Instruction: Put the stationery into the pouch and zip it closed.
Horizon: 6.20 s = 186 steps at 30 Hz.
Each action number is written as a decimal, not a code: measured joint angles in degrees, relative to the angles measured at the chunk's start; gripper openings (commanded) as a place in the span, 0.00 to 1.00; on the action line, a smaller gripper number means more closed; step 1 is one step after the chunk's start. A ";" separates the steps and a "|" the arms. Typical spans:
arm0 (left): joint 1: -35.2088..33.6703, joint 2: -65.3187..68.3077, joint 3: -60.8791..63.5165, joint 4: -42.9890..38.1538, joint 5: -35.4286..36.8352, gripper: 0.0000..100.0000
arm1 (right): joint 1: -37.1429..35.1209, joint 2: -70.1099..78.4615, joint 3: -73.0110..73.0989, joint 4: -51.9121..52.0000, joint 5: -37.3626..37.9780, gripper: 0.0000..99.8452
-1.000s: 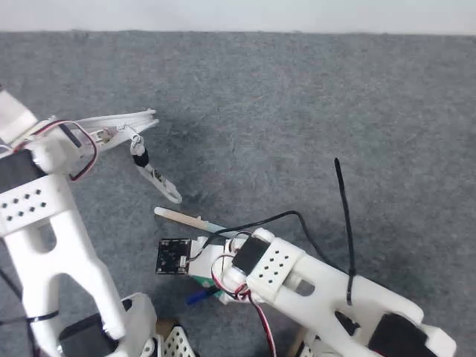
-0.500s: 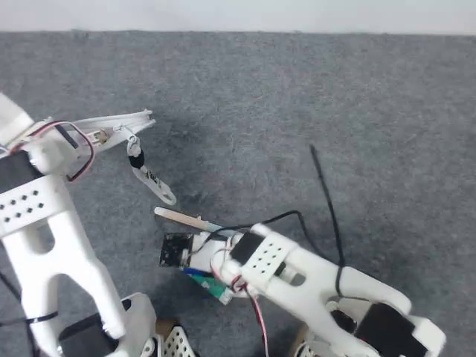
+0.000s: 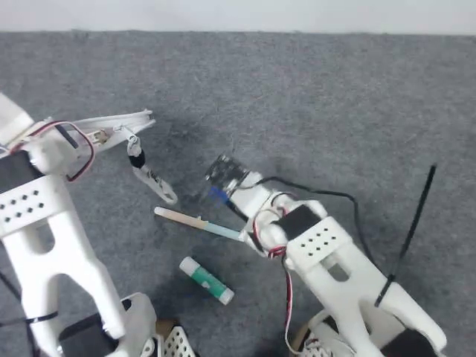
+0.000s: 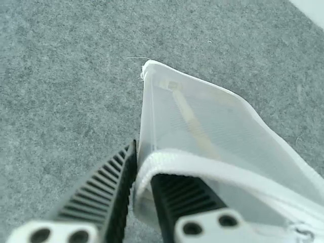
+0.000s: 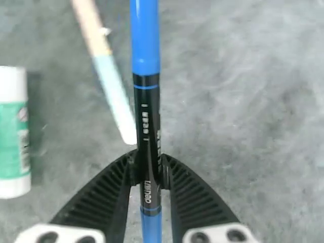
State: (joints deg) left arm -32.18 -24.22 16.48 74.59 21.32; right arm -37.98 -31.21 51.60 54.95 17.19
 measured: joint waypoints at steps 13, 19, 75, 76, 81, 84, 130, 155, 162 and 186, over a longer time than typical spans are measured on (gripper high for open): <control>0.00 0.00 0.00 0.00 0.00 0.01 | 3.60 21.54 -18.02 8.09 -10.73 0.12; 0.00 0.00 0.00 0.00 0.00 0.01 | 3.60 23.21 -20.57 5.54 -12.66 0.12; 16.53 0.00 -5.54 7.30 0.00 0.01 | 5.98 9.67 -21.45 2.20 -27.60 0.01; 17.14 0.00 -5.54 7.30 0.00 0.01 | 6.07 7.56 -20.84 2.20 -27.69 0.01; 17.85 0.00 -5.54 7.30 0.00 0.01 | 5.98 -5.10 -18.64 2.46 -27.78 0.01; 17.93 0.00 -5.54 7.30 0.00 0.01 | 5.98 -12.40 -18.64 2.37 -27.78 0.01; 17.93 0.00 -5.54 7.30 -0.18 0.01 | -6.95 -1.05 -11.34 -73.14 -27.78 0.01; 17.93 0.18 -3.87 7.38 -0.18 0.01 | -8.26 12.04 7.12 -101.27 -5.63 0.01; 17.93 0.00 -4.04 7.38 0.09 0.01 | -9.32 12.75 15.65 -113.85 3.43 0.01; 18.02 0.00 -4.04 7.38 -0.18 0.01 | -11.87 11.78 21.80 -106.99 5.63 0.19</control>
State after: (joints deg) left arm -14.15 -24.22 12.44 81.98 21.14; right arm -49.85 -19.43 73.41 -52.04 22.81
